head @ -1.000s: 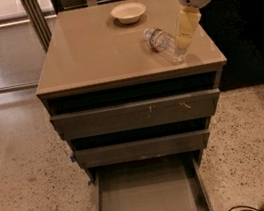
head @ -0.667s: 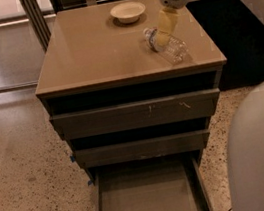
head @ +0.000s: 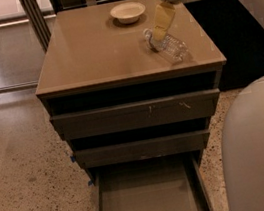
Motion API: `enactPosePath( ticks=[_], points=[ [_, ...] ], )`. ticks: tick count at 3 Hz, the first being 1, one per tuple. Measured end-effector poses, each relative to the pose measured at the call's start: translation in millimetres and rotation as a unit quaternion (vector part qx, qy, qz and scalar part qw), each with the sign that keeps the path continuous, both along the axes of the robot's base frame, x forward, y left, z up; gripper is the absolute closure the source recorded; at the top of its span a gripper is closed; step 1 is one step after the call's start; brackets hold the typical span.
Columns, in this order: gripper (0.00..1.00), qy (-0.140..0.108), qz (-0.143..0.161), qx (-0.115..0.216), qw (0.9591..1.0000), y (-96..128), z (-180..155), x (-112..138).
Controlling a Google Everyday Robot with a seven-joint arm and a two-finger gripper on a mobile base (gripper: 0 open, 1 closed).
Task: Place water bottle into bottom drawer
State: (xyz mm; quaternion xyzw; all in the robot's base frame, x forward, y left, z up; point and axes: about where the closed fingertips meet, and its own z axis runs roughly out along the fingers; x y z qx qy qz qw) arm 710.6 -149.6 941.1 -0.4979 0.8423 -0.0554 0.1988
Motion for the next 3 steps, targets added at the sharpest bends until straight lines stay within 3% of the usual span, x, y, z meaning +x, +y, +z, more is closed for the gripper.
enactPosePath(
  ticks=[1,3],
  points=[
    [0.0,0.024,0.004,0.032,0.9992,17,-35,5],
    [0.0,0.056,0.035,0.067,0.9956,55,-73,7]
  ],
)
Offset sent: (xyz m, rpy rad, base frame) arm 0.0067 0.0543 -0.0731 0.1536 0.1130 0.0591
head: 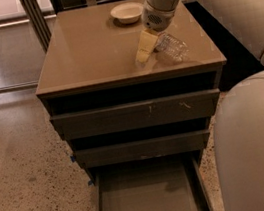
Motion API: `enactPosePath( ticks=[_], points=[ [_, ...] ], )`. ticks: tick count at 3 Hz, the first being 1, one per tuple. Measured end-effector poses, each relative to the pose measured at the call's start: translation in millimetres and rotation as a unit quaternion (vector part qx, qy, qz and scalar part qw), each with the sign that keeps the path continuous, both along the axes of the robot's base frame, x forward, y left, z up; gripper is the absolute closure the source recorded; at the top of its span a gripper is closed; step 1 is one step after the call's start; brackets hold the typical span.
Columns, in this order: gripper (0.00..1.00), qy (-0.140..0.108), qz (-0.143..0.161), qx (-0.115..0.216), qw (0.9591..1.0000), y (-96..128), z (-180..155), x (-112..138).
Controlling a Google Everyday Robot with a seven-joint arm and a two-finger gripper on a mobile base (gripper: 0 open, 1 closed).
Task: Place water bottle into bottom drawer
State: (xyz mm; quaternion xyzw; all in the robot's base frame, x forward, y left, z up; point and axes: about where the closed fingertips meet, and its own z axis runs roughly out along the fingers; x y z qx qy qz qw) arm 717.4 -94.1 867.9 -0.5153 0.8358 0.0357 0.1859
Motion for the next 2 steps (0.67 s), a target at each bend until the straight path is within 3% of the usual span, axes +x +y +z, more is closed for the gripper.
enactPosePath(
  ticks=[1,2],
  points=[
    [0.0,-0.01,-0.003,-0.023,0.9997,-1.1,-15.0,8.8],
    [0.0,-0.01,-0.003,-0.023,0.9997,-1.1,-14.9,8.9]
  ],
)
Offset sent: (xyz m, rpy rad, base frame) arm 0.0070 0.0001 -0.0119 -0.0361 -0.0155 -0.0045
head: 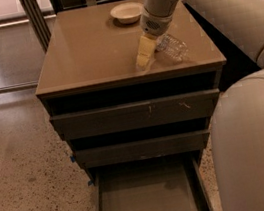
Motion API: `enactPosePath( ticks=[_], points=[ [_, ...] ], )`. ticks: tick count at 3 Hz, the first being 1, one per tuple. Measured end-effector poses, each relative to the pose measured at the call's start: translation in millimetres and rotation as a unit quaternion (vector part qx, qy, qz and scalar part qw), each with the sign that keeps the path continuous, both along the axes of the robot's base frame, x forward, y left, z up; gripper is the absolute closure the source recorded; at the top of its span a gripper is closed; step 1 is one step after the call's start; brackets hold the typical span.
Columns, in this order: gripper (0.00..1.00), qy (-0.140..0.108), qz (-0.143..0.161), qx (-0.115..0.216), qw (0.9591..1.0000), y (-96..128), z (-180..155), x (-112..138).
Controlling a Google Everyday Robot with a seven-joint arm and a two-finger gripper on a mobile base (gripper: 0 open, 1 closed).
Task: Place water bottle into bottom drawer
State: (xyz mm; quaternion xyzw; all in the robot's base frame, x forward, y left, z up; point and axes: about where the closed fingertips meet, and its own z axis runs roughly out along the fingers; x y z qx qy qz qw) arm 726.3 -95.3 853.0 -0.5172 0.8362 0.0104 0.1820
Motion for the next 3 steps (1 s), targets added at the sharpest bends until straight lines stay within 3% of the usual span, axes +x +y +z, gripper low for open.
enactPosePath(
  ticks=[1,2,3],
  points=[
    [0.0,-0.027,-0.011,-0.016,0.9995,-15,9,24],
    [0.0,-0.05,-0.049,-0.046,0.9965,-52,11,60],
    [0.0,-0.031,-0.083,-0.056,0.9944,-82,-7,71]
  ],
)
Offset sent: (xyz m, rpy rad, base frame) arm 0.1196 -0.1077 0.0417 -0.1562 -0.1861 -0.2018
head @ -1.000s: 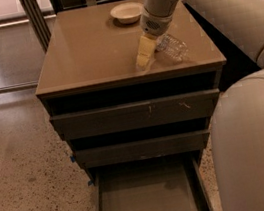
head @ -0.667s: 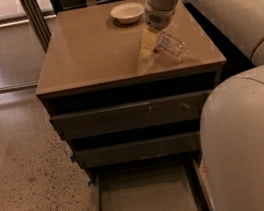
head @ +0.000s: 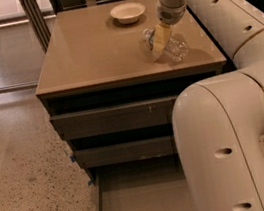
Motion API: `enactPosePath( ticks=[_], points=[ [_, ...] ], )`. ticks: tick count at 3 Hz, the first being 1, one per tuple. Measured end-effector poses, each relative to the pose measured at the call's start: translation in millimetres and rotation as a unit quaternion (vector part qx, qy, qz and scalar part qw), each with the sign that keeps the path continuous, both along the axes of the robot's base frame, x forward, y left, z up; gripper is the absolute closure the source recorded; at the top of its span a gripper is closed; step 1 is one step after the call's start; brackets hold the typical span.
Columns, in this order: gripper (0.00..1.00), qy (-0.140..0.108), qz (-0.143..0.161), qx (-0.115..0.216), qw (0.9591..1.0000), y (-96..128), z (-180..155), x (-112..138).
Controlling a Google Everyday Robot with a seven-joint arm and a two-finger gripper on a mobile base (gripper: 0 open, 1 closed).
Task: Place water bottle into bottom drawer
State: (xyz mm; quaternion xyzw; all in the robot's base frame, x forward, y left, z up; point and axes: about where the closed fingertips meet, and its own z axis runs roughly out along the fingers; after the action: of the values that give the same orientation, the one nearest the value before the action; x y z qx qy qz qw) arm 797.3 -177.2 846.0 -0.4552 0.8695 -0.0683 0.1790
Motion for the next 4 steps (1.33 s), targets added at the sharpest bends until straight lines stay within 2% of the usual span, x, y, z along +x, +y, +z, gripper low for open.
enactPosePath(
  ticks=[1,4],
  points=[
    [0.27,0.005,0.013,0.011,0.9998,7.3,-3.1,-0.5],
    [0.97,0.005,0.013,0.011,0.9998,7.4,-3.2,-0.5]
  ],
)
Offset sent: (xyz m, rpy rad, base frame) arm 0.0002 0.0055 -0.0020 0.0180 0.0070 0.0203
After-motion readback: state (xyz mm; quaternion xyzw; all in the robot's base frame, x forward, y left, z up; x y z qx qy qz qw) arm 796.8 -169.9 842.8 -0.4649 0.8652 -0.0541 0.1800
